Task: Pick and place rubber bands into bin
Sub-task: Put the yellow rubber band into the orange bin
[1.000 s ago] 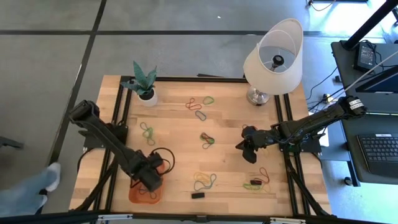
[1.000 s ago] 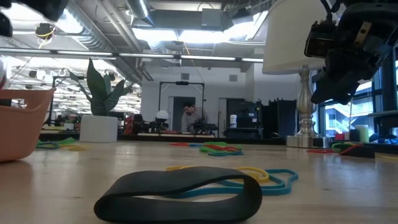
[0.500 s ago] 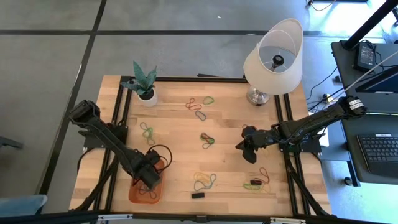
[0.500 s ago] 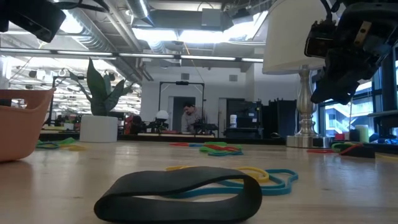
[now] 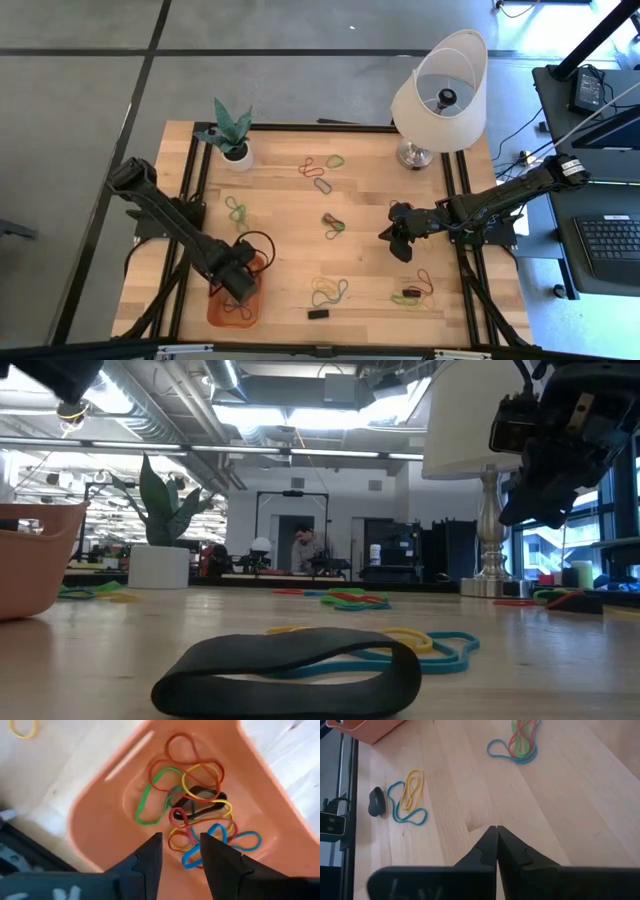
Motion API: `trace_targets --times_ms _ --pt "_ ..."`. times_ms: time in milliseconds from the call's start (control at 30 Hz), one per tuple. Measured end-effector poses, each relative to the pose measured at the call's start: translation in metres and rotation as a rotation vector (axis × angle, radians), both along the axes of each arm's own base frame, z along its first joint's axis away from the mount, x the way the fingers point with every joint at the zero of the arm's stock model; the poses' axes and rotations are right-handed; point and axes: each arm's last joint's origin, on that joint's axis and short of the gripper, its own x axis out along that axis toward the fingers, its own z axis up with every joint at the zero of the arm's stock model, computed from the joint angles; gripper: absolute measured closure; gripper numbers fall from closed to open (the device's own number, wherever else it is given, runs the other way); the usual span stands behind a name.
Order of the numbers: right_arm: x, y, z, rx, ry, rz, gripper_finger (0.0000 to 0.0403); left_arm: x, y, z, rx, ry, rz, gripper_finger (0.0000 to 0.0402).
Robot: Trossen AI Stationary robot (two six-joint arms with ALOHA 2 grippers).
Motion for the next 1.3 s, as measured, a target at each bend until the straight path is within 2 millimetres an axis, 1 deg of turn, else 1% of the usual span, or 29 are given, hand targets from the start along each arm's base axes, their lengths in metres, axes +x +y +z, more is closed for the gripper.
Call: trace_targets --times_ms 100,267,367,433,467,600,667,767,867,933,1000,1067,1200,1300 --pt "0.001 0.000 0.001 0.002 -0.009 0.000 0.0396 -0.002 0.009 0.014 0.030 -0.039 0.018 0.0285" --pt "0.001 0.000 0.001 0.004 -0.017 -0.001 0.0396 -0.001 0.033 0.036 0.119 -0.156 0.039 0.0314" --pt "0.002 -0.001 0.002 -0.019 -0.032 -0.001 0.0396 0.003 0.050 0.046 0.213 -0.244 -0.028 0.0349" --pt "0.004 -0.003 0.004 -0.022 -0.055 -0.019 0.0396 0.006 0.063 0.051 0.274 -0.276 -0.079 0.0381" --pt "0.005 -0.004 0.005 -0.028 -0.069 -0.034 0.0396 0.009 0.069 0.052 0.300 -0.282 -0.105 0.0391" --pt "0.010 -0.010 0.010 -0.058 -0.137 -0.111 0.0396 0.023 0.095 0.055 0.340 -0.289 -0.252 0.0400" --pt "0.012 -0.012 0.012 -0.067 -0.175 -0.142 0.0397 0.031 0.106 0.052 0.335 -0.309 -0.346 0.0400" --pt "0.015 -0.014 0.018 -0.089 -0.229 -0.177 0.0399 0.044 0.124 0.044 0.305 -0.365 -0.486 0.0400" --pt "0.020 -0.015 0.031 -0.119 -0.237 -0.222 0.0400 0.050 0.144 0.031 0.315 -0.389 -0.577 0.0400" --pt "0.023 -0.015 0.042 -0.139 -0.196 -0.267 0.0401 0.049 0.161 0.021 0.323 -0.379 -0.600 0.0400" --pt "0.024 -0.016 0.051 -0.167 -0.106 -0.312 0.0401 0.046 0.179 0.012 0.306 -0.404 -0.613 0.0400" --pt "0.026 -0.017 0.059 -0.177 0.004 -0.356 0.0401 0.041 0.194 0.006 0.280 -0.469 -0.618 0.0400" --pt "0.024 -0.023 0.062 -0.142 0.282 -0.514 0.0401 0.027 0.222 0.003 0.289 -0.584 -0.593 0.0400" --pt "0.022 -0.029 0.059 -0.093 0.447 -0.623 0.0399 0.016 0.237 0.007 0.323 -0.639 -0.560 0.0400"
